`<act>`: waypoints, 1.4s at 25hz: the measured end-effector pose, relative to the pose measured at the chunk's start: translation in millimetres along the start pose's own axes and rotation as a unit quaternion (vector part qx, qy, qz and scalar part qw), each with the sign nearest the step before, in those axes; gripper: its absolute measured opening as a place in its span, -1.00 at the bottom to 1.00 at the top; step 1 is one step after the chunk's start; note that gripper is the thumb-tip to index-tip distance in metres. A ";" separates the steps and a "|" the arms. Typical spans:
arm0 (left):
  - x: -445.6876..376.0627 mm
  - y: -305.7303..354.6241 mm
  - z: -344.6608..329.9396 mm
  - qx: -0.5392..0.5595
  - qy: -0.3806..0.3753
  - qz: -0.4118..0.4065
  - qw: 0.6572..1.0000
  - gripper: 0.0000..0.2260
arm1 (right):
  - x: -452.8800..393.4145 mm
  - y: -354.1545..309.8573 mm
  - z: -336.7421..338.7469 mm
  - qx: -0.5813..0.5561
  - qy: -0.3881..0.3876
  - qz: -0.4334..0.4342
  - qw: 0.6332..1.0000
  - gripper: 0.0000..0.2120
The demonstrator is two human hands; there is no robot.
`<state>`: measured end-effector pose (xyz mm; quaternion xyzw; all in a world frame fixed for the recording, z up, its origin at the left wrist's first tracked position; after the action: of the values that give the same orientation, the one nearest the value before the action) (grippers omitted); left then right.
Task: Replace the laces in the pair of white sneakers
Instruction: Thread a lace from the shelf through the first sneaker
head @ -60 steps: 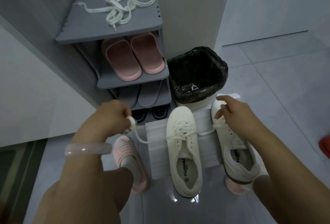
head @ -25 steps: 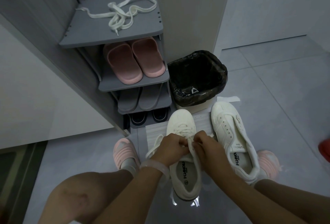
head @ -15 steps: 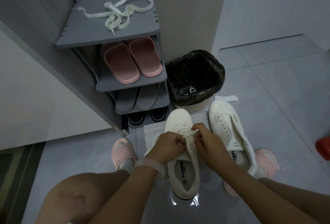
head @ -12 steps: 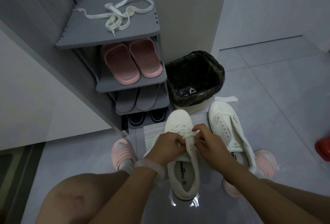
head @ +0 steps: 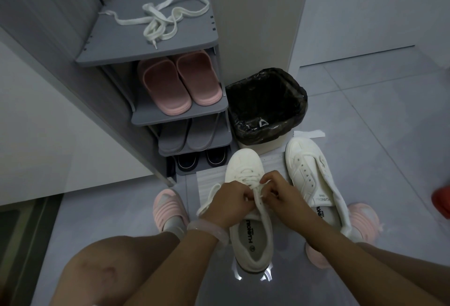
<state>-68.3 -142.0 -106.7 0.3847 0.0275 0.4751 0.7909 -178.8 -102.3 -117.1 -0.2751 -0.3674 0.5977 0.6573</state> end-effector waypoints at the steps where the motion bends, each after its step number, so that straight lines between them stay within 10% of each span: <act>1: -0.2 -1.3 -0.2 0.017 -0.003 0.004 1.000 -0.84 | -1.3 -0.6 -1.1 0.021 -0.020 0.007 1.000 -0.80; 4: -0.7 -4.3 -1.4 0.048 -0.012 0.008 0.999 -0.84 | -3.2 -4.2 -8.2 0.105 -0.066 0.010 0.992 -0.79; 16: -2.4 -8.3 -4.2 0.083 0.055 0.043 0.994 -0.88 | -5.5 16.3 -5.3 -0.191 -0.079 -0.058 0.977 -0.73; 31: 4.1 2.0 -3.2 0.053 0.046 0.019 0.997 -0.75 | 5.6 17.0 -3.0 -0.055 0.119 -0.107 0.986 -0.67; 35: 3.8 2.6 -8.4 0.011 0.050 0.017 0.999 -0.67 | 11.1 -7.7 -4.6 0.089 0.130 0.015 0.987 -0.72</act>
<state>-71.5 -133.5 -109.6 0.3702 0.0654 0.5069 0.7757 -170.3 -92.0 -111.8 -0.2959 -0.2200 0.5974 0.7122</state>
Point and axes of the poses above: each hand's wrist, its own x-axis away from the middle knuckle, its own z-axis out of the back of the hand, y = z × x, the point moved 6 cm from there along -x, towards the middle knuckle, and after that the axes turned 1 degree about -y, right-handed, at the moved point
